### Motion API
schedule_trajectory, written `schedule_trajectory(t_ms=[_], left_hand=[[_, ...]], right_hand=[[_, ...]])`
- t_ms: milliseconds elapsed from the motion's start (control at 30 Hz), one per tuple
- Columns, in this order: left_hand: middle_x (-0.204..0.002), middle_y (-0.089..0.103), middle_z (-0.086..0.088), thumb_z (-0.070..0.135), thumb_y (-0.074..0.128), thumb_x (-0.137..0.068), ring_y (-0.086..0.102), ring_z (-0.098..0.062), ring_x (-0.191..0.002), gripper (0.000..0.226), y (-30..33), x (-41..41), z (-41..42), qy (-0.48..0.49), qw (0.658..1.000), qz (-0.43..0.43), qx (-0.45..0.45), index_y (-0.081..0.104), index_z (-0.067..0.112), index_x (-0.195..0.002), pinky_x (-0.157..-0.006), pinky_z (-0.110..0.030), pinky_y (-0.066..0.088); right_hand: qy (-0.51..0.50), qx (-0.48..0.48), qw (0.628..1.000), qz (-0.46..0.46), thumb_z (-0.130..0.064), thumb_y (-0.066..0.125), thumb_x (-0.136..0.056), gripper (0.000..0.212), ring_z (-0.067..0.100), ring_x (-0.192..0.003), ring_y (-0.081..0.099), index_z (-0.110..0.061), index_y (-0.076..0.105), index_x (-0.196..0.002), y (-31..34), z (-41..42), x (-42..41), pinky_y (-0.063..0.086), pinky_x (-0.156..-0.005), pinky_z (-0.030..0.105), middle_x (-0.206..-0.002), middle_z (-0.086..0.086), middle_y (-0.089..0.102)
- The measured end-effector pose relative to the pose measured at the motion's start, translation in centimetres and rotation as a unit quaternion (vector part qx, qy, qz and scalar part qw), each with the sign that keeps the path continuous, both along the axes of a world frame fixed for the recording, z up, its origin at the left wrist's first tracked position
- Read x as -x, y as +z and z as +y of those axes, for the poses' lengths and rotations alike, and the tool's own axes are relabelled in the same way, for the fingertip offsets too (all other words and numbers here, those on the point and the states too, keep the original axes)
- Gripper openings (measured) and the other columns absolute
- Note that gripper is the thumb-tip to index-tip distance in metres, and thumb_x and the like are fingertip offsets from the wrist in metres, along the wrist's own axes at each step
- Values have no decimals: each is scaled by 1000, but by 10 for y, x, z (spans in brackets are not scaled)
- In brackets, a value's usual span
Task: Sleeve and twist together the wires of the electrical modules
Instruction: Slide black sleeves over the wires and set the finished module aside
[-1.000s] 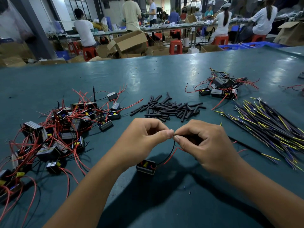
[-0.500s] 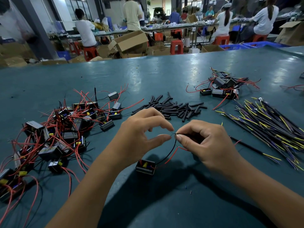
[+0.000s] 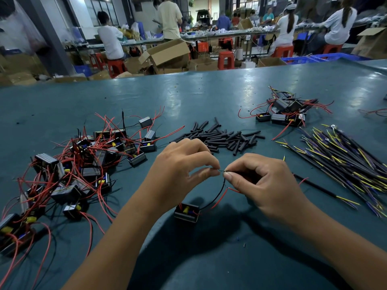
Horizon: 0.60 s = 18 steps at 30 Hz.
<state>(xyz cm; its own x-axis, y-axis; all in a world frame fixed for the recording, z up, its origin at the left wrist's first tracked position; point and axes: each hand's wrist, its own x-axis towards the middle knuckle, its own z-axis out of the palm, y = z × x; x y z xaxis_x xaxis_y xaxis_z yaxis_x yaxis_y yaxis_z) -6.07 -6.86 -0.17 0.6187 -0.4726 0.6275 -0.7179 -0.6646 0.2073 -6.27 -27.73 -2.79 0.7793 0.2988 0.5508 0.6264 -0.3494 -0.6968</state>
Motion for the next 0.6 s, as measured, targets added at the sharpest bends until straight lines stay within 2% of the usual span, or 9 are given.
schedule_trajectory(t_ms=[133,300,367,433,500,533,600], left_hand=[[-92,66,2,38,70,-87,62,-23,-87,21,-2,-1,2,-3,1000,-19,-16,77,19,-91,-73,-49,47],[-88,66,1,31,72,-90,61,-25,-80,14,-3,-1,1,10,998,-57,-31,77,18,-89,-69,-48,46],[-87,65,4,31,70,-92,60,-22,-79,14,-2,0,1,6,999,-44,-27,76,19,-88,-70,-45,45],[-83,63,9,29,69,-92,56,-14,-76,13,-3,2,0,-8,999,41,19,74,19,-86,-70,-36,45],[-72,59,10,25,70,-90,47,-8,-65,12,-3,4,-3,-25,970,207,125,73,18,-81,-61,-24,39],[-67,57,4,22,72,-87,43,-9,-61,13,-2,5,-7,-23,935,294,196,73,16,-76,-57,-23,35],[-60,49,-3,17,68,-83,36,-11,-53,20,-3,6,-13,-1,831,454,322,70,15,-64,-51,-24,27]], right_hand=[[2,0,1000,2,-20,72,-85,6,5,-66,61,-24,72,-80,0,-1,0,39,-60,9,-74,-14,64],[4,0,1000,3,-16,73,-86,8,6,-65,60,-22,72,-80,0,-1,1,39,-60,9,-73,-14,63],[3,4,1000,3,-15,74,-87,9,6,-66,59,-21,73,-81,1,0,1,38,-61,9,-73,-15,63],[1,7,1000,-2,-14,74,-87,9,7,-67,60,-21,73,-81,2,0,1,39,-61,10,-73,-14,63],[-2,13,1000,-15,-17,73,-86,6,7,-67,60,-21,73,-82,2,0,2,39,-62,10,-72,-13,63],[-3,16,1000,-20,-19,72,-86,5,7,-67,60,-21,74,-82,2,1,2,39,-62,10,-72,-13,63],[-2,21,999,-26,-20,71,-85,4,7,-67,60,-21,74,-82,2,3,3,38,-62,10,-71,-14,62]])
